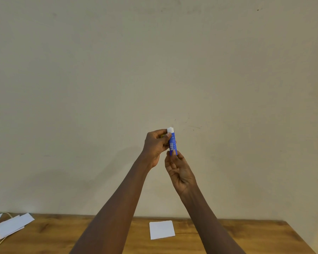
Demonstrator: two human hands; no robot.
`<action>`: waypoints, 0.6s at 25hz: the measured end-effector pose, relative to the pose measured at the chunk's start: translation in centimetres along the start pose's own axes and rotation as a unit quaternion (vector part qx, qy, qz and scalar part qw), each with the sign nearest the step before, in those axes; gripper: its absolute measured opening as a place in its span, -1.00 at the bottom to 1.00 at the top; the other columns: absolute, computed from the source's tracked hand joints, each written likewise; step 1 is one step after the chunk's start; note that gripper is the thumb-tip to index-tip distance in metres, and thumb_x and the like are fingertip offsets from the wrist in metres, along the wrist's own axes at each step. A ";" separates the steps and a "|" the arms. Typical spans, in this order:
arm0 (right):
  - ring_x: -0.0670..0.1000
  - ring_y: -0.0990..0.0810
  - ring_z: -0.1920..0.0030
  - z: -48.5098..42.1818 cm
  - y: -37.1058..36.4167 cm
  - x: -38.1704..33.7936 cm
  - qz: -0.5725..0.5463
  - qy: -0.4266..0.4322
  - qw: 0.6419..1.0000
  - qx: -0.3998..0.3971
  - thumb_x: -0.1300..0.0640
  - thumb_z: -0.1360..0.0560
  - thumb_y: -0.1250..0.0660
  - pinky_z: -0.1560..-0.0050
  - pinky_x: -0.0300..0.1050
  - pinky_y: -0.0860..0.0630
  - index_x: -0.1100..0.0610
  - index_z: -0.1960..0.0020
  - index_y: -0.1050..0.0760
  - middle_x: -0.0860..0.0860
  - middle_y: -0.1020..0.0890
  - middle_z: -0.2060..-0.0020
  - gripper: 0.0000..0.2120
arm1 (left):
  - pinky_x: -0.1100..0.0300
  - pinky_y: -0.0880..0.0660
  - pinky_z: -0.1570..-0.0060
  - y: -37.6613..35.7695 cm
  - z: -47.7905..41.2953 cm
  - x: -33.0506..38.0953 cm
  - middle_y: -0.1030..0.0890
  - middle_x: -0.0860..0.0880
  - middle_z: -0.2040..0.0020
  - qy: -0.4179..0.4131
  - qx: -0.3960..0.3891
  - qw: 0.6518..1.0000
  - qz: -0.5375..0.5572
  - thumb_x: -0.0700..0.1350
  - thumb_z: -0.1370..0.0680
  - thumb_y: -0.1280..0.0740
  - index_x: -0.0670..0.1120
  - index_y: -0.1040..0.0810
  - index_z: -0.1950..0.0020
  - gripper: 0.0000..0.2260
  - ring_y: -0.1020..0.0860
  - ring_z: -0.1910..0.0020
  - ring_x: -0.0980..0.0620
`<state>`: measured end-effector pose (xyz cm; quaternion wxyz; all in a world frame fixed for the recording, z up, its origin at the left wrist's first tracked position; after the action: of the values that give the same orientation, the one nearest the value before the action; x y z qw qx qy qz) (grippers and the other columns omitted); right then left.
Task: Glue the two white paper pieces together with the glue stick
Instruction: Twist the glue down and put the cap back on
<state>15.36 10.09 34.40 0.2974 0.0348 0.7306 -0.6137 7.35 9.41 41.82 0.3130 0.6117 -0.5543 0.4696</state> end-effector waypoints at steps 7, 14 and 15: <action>-0.08 -0.66 0.41 -0.2 0.1 0.0 -0.007 -0.011 1.000 0.017 0.20 -0.46 -0.25 0.35 -0.30 -0.61 0.26 0.10 -0.51 0.11 -0.67 0.38 -0.87 | 0.24 -0.58 0.18 0.4 -0.1 -0.4 -0.56 -0.10 0.16 0.002 0.012 1.000 0.003 -0.26 -0.53 -0.22 -0.32 -0.43 -0.21 -0.72 -0.56 0.19 -0.06; -0.08 -0.64 0.45 0.2 -0.3 0.4 0.015 -0.050 0.999 0.006 -0.05 -0.46 -0.21 0.42 -0.31 -0.60 0.27 0.11 -0.53 0.10 -0.67 0.39 -0.63 | 0.27 -0.57 0.19 0.2 -0.3 0.2 -0.56 -0.11 0.14 -0.005 0.004 1.000 -0.009 -0.26 -0.53 -0.21 -0.31 -0.43 -0.22 -0.72 -0.55 0.13 -0.10; -0.09 -0.62 0.49 0.2 -0.3 0.3 0.006 -0.051 0.999 0.015 -0.02 -0.47 -0.20 0.46 -0.33 -0.58 0.27 0.15 -0.52 0.09 -0.66 0.46 -0.65 | 0.26 -0.57 0.18 0.2 -0.3 0.3 -0.56 -0.11 0.14 -0.005 0.004 1.000 -0.011 -0.26 -0.53 -0.21 -0.31 -0.43 -0.22 -0.72 -0.55 0.12 -0.10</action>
<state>15.05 9.70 34.46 0.3375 0.0122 0.7049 -0.6237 7.05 9.57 42.17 0.3128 0.6212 -0.5473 0.4656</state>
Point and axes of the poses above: each hand's wrist, its own z-axis away from the middle knuckle, its own y-axis out of the back of the hand, x = y × z, the point moved 6 cm from there along -z, towards the middle knuckle
